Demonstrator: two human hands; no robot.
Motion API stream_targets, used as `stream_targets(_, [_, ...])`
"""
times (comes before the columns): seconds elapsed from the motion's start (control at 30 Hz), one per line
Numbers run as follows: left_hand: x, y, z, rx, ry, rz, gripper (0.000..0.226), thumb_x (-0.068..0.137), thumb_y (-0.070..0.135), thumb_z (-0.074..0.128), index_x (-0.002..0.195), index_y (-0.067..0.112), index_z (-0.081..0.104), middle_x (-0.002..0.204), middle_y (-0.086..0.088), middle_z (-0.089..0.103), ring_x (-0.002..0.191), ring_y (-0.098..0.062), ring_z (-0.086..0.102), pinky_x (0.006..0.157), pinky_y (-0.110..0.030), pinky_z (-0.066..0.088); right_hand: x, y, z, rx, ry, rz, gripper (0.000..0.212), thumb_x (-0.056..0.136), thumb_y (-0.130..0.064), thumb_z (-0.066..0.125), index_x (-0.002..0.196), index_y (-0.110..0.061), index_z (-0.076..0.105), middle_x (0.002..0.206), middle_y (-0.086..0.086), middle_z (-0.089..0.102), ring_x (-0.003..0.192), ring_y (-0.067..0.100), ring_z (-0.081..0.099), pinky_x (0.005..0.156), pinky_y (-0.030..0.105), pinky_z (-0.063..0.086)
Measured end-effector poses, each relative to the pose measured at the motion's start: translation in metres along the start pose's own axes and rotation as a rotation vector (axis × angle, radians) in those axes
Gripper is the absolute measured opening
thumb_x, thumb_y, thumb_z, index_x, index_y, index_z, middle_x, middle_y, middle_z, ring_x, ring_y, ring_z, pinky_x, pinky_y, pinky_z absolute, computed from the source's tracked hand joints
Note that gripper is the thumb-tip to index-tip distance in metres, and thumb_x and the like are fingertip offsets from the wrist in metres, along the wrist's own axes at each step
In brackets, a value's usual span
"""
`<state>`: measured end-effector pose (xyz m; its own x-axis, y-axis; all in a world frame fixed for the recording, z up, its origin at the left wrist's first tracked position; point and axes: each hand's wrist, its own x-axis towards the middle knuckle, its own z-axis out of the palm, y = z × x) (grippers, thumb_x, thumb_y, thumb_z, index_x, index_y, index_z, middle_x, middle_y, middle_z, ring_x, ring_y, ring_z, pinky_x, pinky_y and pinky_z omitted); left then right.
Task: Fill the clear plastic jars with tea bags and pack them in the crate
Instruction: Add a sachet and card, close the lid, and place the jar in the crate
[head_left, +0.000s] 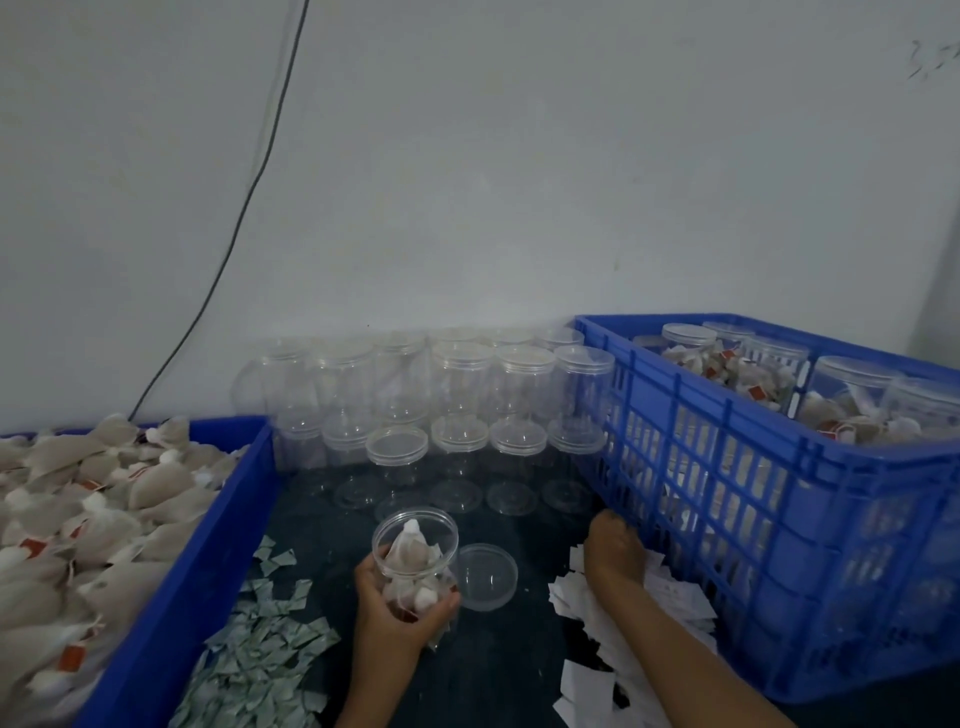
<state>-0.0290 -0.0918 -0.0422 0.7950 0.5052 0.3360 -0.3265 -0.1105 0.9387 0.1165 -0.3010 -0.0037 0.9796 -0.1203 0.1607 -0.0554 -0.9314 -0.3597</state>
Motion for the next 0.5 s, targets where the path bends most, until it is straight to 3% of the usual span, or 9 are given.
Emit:
stream_targets(0.07, [0.000, 0.001, 0.000, 0.001, -0.004, 0.003, 0.081, 0.059, -0.007, 0.085, 0.117, 0.030, 0.043, 0.111, -0.001, 0.062, 0.089, -0.006, 0.069, 0.064, -0.015, 0.054, -0.001, -0.002, -0.002, 0.009, 0.024, -0.069, 0.032, 0.102, -0.015, 0.034, 0.131, -0.004, 0.044, 0.132, 0.015, 0.053, 0.118, 0.027, 0.052, 0.094, 0.037, 0.048])
stream_targets(0.13, [0.001, 0.000, -0.001, -0.009, -0.010, 0.002, 0.082, 0.060, -0.006, 0.086, 0.120, 0.027, 0.042, 0.114, -0.002, 0.062, 0.091, -0.008, 0.069, 0.067, -0.017, 0.055, -0.005, -0.004, -0.004, -0.022, 0.100, -0.145, 0.043, 0.099, -0.035, 0.027, 0.122, -0.008, 0.052, 0.126, 0.014, 0.055, 0.114, 0.032, 0.052, 0.097, 0.043, 0.042])
stream_targets(0.2, [0.001, 0.000, -0.001, -0.014, -0.015, -0.002, 0.082, 0.061, -0.005, 0.086, 0.122, 0.026, 0.041, 0.116, -0.003, 0.061, 0.093, -0.010, 0.069, 0.069, -0.019, 0.055, -0.011, -0.012, -0.010, 0.085, 0.136, -0.171, 0.041, 0.093, -0.045, 0.029, 0.099, -0.016, 0.059, 0.100, 0.008, 0.059, 0.093, 0.026, 0.057, 0.084, 0.038, 0.044])
stream_targets(0.27, [0.000, 0.001, -0.001, -0.014, -0.011, -0.002, 0.081, 0.060, -0.003, 0.087, 0.120, 0.030, 0.042, 0.115, -0.001, 0.062, 0.094, -0.009, 0.069, 0.070, -0.019, 0.055, -0.020, -0.027, -0.022, 0.259, 0.134, -0.288, 0.014, 0.095, -0.024, 0.040, 0.092, -0.019, 0.053, 0.085, 0.005, 0.055, 0.078, 0.022, 0.053, 0.069, 0.034, 0.041])
stream_targets(0.37, [0.000, 0.000, -0.001, -0.017, 0.003, -0.006, 0.080, 0.059, -0.003, 0.087, 0.117, 0.032, 0.044, 0.114, 0.000, 0.062, 0.093, -0.008, 0.069, 0.069, -0.018, 0.054, -0.030, -0.051, -0.038, 0.551, 0.035, -0.385, 0.024, 0.093, 0.005, 0.045, 0.101, -0.012, 0.060, 0.088, 0.010, 0.064, 0.071, 0.022, 0.060, 0.058, 0.037, 0.052])
stream_targets(0.43, [0.000, -0.001, -0.001, -0.010, 0.006, -0.003, 0.080, 0.058, -0.002, 0.088, 0.116, 0.033, 0.044, 0.114, 0.001, 0.062, 0.094, -0.008, 0.068, 0.069, -0.018, 0.054, -0.039, -0.070, -0.051, 0.758, -0.034, -0.402, 0.018, 0.090, 0.005, 0.055, 0.092, -0.009, 0.066, 0.088, 0.008, 0.068, 0.066, 0.018, 0.064, 0.058, 0.031, 0.057])
stream_targets(0.5, [0.000, -0.002, -0.001, -0.003, 0.012, 0.013, 0.081, 0.057, -0.003, 0.089, 0.116, 0.032, 0.045, 0.114, 0.001, 0.063, 0.095, -0.008, 0.068, 0.070, -0.019, 0.054, -0.049, -0.087, -0.060, 0.793, -0.060, -0.499, 0.011, 0.086, -0.003, 0.067, 0.081, -0.013, 0.070, 0.082, -0.001, 0.071, 0.068, 0.011, 0.067, 0.060, 0.024, 0.056])
